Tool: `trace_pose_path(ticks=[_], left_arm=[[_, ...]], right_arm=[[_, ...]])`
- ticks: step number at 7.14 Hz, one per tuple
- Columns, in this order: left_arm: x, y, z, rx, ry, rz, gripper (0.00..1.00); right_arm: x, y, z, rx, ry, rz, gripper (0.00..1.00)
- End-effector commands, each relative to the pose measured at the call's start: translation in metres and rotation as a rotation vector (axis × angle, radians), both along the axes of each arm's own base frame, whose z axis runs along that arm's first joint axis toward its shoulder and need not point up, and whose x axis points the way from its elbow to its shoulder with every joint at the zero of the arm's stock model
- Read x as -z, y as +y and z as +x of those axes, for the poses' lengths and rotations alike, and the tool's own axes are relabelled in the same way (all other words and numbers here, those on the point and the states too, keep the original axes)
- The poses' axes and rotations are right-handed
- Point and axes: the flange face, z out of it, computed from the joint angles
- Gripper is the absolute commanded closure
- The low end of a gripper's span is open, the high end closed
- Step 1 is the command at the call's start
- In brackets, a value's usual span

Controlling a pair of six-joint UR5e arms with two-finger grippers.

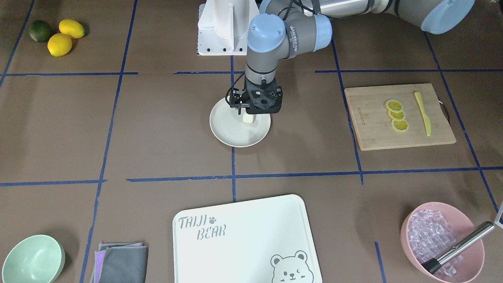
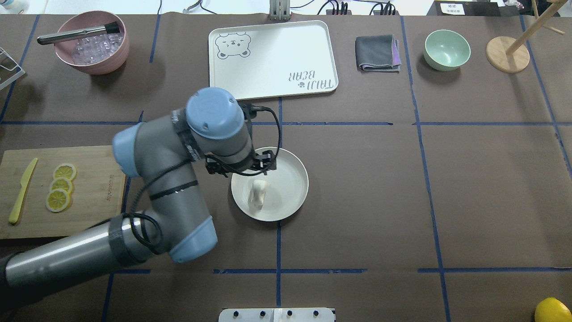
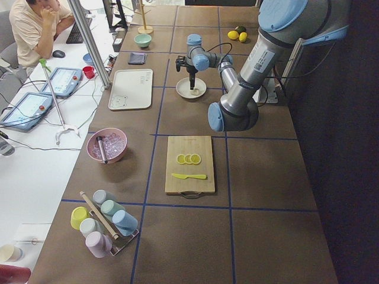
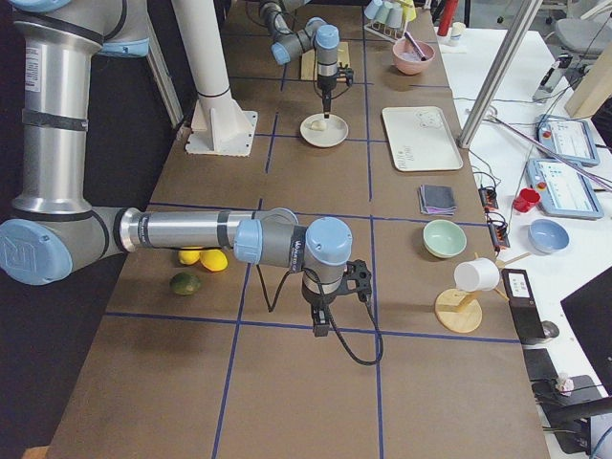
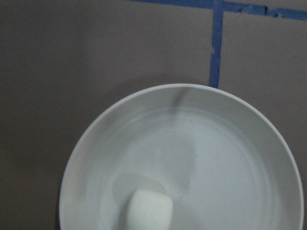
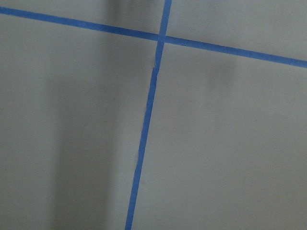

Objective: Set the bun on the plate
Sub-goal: 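Open the left gripper and retract the left arm from the plate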

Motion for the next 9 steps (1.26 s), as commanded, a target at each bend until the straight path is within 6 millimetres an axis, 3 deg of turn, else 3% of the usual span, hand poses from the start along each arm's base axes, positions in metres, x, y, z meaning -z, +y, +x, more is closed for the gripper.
trace_pose_path(ticks=[1, 2, 3, 5, 6, 7, 9], left_arm=[[-0.075, -0.044, -0.114, -0.125, -0.016, 0.098, 0.00], [-0.103, -0.075, -0.169, -0.171, -0.042, 0.139, 0.00], [-0.135, -0.094, -0.230, -0.238, -0.078, 0.184, 0.00], [-0.240, -0.121, -0.399, -0.306, -0.115, 0.249, 0.00], [-0.296, -0.121, -0.472, -0.288, -0.096, 0.224, 0.00], [-0.354, -0.105, -0.525, -0.296, -0.059, 0.213, 0.00], [-0.430, -0.083, -0.600, -0.273, -0.052, 0.182, 0.00]], right_arm=[[-0.001, 0.000, 0.000, 0.000, -0.001, -0.002, 0.00], [-0.001, -0.001, 0.000, 0.000, -0.001, -0.002, 0.00], [-0.001, -0.001, 0.000, 0.000, -0.001, -0.002, 0.00], [-0.001, 0.000, 0.000, 0.000, -0.001, -0.003, 0.00], [-0.002, -0.001, 0.000, -0.001, 0.001, -0.004, 0.00], [-0.002, 0.000, 0.000, 0.000, 0.001, -0.005, 0.00], [-0.002, 0.000, 0.000, -0.001, 0.001, -0.006, 0.00]])
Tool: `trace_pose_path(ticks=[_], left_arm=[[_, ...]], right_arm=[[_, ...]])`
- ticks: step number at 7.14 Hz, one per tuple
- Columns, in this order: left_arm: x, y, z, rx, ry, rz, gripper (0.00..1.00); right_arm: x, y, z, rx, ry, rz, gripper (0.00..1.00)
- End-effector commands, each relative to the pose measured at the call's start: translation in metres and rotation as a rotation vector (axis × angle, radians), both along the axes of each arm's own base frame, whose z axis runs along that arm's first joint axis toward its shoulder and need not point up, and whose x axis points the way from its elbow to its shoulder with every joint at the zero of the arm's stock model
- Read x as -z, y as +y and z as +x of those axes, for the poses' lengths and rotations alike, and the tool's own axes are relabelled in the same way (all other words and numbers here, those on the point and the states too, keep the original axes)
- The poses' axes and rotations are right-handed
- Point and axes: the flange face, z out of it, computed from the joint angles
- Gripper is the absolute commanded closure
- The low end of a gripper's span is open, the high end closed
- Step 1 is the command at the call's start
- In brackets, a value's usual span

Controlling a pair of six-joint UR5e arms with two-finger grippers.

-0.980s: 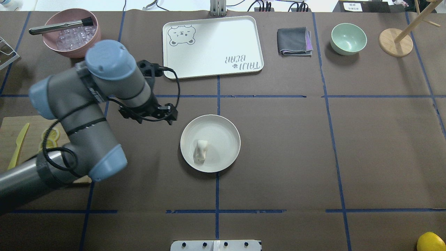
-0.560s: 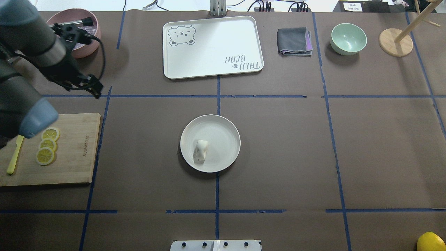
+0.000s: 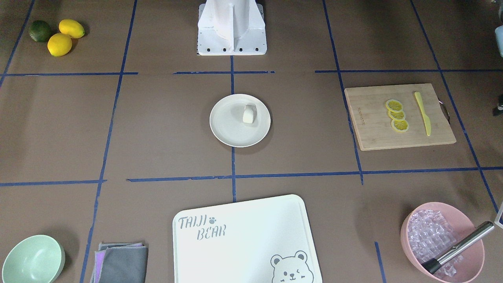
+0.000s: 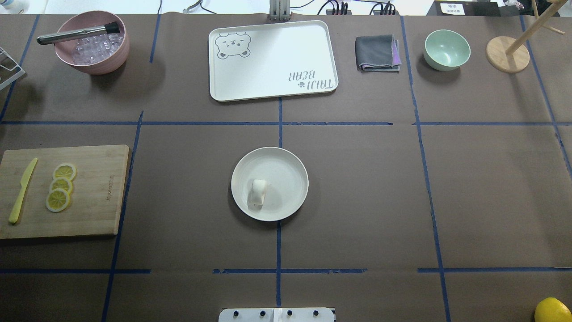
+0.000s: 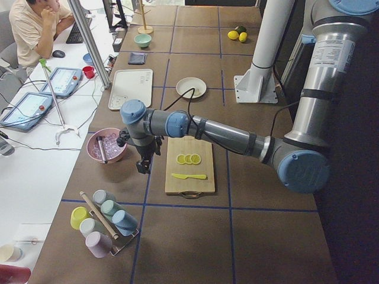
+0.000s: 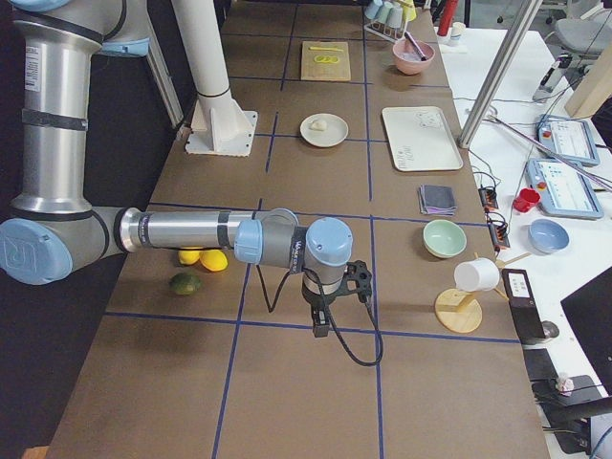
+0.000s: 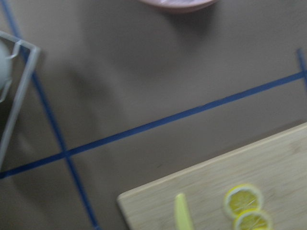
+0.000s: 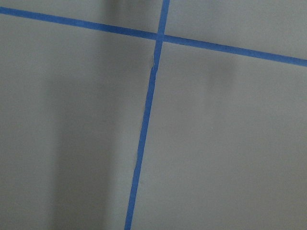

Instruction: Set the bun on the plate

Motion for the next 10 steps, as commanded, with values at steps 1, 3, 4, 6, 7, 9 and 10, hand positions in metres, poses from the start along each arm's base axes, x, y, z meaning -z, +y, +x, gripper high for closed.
trace_pose_path(ticks=[1, 3, 4, 6, 7, 9, 10], left_arm=[[-0.074, 0.048, -0.065, 0.048, 0.009, -0.050, 0.00], [-0.103, 0.077, -0.067, 0.059, 0.002, -0.034, 0.00], [-0.100, 0.079, -0.078, 0.086, 0.008, -0.031, 0.00], [-0.093, 0.075, -0.079, 0.082, 0.000, -0.013, 0.00], [-0.096, 0.077, -0.078, 0.081, 0.001, -0.018, 0.00], [-0.099, 0.079, -0.078, 0.081, -0.001, -0.026, 0.00], [-0.099, 0.079, -0.078, 0.082, 0.001, -0.027, 0.00]], right_arm=[[0.000, 0.000, 0.000, 0.000, 0.000, 0.000, 0.00], [0.000, 0.000, 0.000, 0.000, 0.000, 0.000, 0.00], [0.001, 0.000, 0.000, 0.000, -0.001, 0.001, 0.00], [0.001, 0.000, 0.000, 0.000, -0.001, 0.003, 0.00], [0.000, 0.000, 0.000, 0.000, 0.000, 0.000, 0.00], [0.001, 0.000, 0.000, 0.000, 0.003, 0.004, 0.00], [0.001, -0.001, 0.000, 0.000, 0.006, 0.002, 0.00]])
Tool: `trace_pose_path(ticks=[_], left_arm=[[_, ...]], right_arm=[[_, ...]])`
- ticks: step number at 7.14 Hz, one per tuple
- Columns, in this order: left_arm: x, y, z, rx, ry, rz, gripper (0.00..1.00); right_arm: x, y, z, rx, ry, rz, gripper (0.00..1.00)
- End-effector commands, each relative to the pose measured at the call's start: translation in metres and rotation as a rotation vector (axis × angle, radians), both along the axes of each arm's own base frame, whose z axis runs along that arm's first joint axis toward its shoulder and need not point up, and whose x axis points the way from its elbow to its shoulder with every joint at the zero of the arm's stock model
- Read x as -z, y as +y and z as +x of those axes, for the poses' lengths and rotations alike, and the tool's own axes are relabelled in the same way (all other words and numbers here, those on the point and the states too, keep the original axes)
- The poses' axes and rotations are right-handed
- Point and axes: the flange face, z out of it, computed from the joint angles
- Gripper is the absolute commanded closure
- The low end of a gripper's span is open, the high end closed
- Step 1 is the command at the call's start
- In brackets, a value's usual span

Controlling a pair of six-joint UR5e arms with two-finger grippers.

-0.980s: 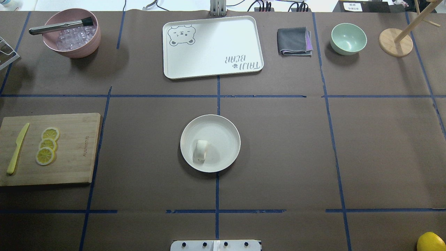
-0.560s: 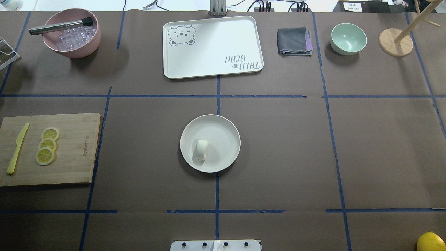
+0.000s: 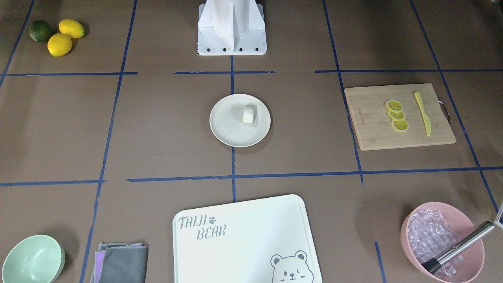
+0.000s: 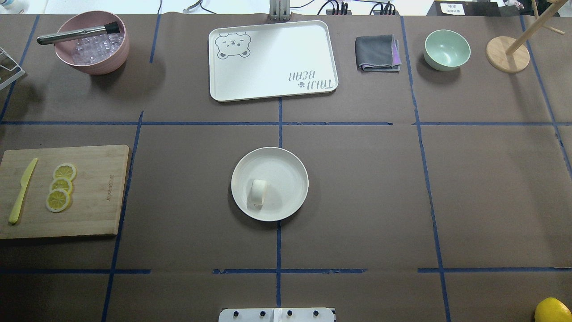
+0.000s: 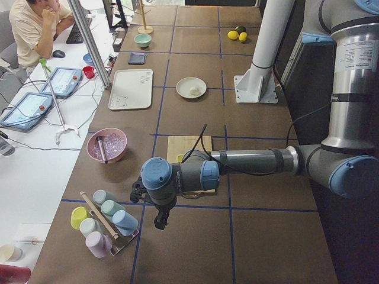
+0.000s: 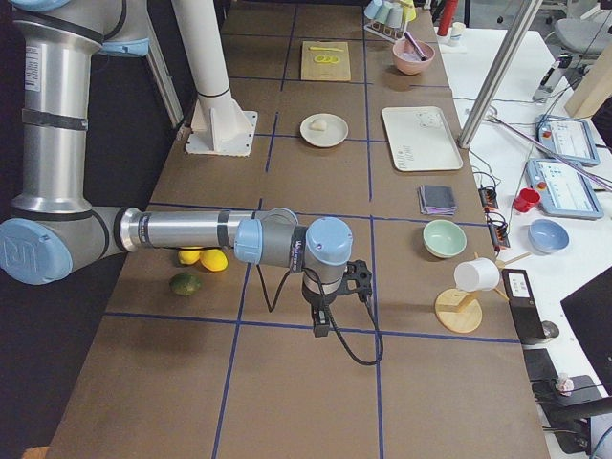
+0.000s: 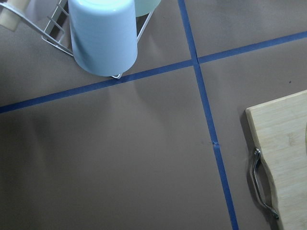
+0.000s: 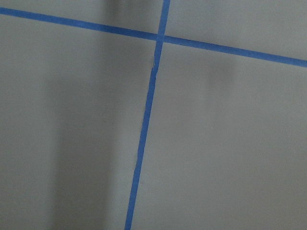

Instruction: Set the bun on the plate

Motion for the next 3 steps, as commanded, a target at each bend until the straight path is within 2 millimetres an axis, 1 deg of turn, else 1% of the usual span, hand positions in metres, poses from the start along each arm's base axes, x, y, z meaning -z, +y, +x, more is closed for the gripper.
trace_pose_path(ticks=[1, 3], left_arm=[[-0.0016, 0.0013, 0.0000, 0.000, 0.000, -0.003, 0.00], [-0.0033, 0.0017, 0.0001, 0.000, 0.000, -0.008, 0.00]], right_arm=[[0.0006, -0.0003, 0.0001, -0.019, 0.003, -0.016, 0.00], [0.0021, -0.0013, 0.0002, -0.034, 0.004, -0.025, 0.00]])
